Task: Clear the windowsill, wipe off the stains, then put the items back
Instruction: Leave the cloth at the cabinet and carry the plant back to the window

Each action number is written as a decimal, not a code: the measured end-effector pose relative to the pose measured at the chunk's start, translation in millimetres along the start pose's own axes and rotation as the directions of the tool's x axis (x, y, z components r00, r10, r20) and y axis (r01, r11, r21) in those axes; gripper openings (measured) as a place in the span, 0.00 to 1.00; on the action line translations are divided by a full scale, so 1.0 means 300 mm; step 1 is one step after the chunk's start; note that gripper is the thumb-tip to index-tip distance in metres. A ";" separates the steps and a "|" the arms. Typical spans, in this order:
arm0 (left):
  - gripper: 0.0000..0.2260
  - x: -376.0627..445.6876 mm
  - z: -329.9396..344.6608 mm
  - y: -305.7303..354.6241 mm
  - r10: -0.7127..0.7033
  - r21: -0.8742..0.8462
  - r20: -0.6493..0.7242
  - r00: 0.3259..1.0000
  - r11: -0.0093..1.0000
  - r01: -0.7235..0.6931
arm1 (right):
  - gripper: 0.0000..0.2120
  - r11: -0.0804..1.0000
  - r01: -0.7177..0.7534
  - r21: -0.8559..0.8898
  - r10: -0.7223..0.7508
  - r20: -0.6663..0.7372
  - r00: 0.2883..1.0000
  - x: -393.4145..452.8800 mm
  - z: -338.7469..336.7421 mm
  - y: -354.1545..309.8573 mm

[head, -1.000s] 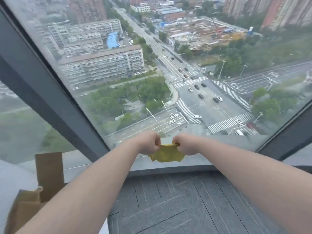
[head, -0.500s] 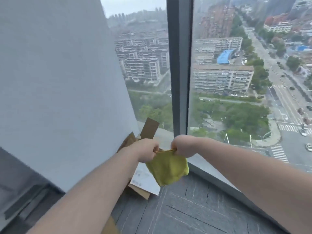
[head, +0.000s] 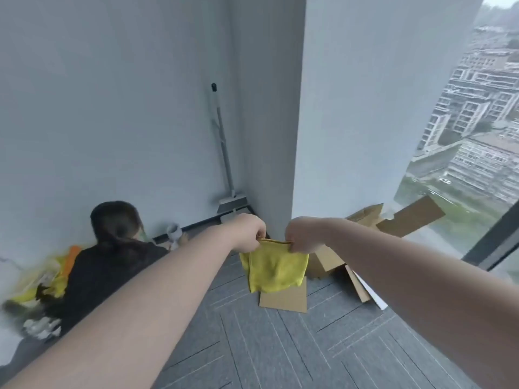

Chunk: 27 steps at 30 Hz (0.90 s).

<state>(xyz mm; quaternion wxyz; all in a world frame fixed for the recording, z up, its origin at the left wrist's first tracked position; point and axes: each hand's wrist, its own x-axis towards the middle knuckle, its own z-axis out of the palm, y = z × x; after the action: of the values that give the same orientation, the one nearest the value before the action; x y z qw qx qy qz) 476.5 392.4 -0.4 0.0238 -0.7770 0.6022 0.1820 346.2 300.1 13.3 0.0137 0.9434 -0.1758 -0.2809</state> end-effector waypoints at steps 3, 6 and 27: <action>0.09 -0.225 0.067 -0.231 -0.069 -0.017 0.036 0.997 0.997 0.070 | 0.14 0.985 0.144 -0.096 -0.136 0.081 0.987 0.101 -0.059 -0.309; 0.09 -0.433 0.154 -0.421 -0.132 -0.057 0.082 0.988 0.989 0.137 | 0.17 0.937 0.270 -0.221 -0.231 0.187 0.955 0.200 -0.098 -0.596; 0.17 -1.756 0.441 -1.369 -0.625 -0.097 0.016 0.780 0.776 0.623 | 0.20 0.588 0.629 -0.508 -0.591 0.260 0.763 0.391 -0.462 -2.254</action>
<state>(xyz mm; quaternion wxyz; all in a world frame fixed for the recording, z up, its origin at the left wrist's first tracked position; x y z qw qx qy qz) 720.9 1027.0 -34.5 0.0400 -0.9343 0.3015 0.1862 731.2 884.4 -15.8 0.1911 0.8874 0.2496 -0.3371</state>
